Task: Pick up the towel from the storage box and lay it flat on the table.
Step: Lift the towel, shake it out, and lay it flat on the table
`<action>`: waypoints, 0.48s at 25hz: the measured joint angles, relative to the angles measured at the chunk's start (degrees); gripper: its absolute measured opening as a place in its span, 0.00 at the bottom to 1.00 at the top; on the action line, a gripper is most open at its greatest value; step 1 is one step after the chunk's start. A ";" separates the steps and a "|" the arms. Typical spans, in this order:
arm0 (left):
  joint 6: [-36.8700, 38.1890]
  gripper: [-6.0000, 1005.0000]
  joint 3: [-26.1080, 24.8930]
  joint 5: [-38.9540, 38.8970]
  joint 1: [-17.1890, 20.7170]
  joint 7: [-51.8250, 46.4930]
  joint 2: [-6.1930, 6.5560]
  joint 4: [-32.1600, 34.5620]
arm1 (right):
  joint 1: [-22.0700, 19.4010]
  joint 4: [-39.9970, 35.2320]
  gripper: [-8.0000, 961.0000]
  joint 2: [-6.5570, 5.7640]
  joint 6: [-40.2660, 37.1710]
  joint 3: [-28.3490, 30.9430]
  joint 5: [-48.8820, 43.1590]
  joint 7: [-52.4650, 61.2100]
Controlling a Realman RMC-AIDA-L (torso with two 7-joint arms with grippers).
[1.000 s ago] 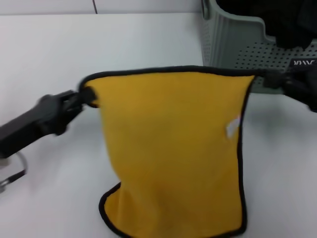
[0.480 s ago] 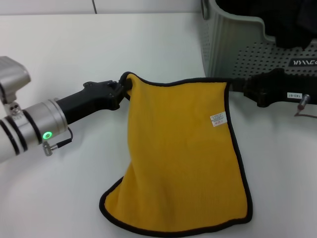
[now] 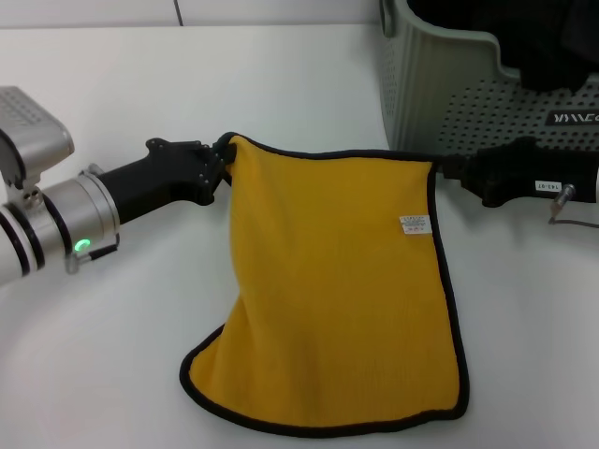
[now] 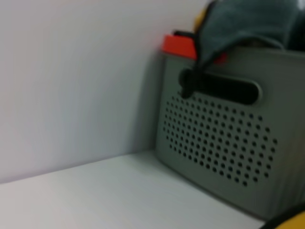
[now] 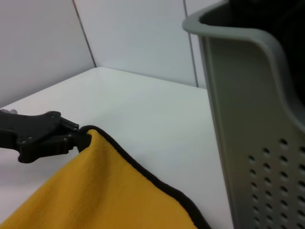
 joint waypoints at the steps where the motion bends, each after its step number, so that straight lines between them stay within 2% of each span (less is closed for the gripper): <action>1: -0.43 0.02 -0.02 1.16 0.07 0.02 0.18 0.84 | -0.04 0.00 0.02 0.00 0.22 -0.04 -0.02 0.00; 5: -3.86 0.02 -0.09 8.69 0.84 -0.10 0.50 6.14 | -0.09 0.06 0.02 -0.02 0.61 -0.24 -0.04 0.03; 9: -7.07 0.02 -0.12 16.93 4.00 -0.08 -0.57 14.77 | -0.14 0.07 0.02 -0.04 1.45 -0.92 -0.07 0.33; 12: -8.55 0.02 -0.63 22.58 7.34 -0.01 -2.03 22.70 | -0.18 0.03 0.03 -0.07 2.27 -1.66 -0.09 0.78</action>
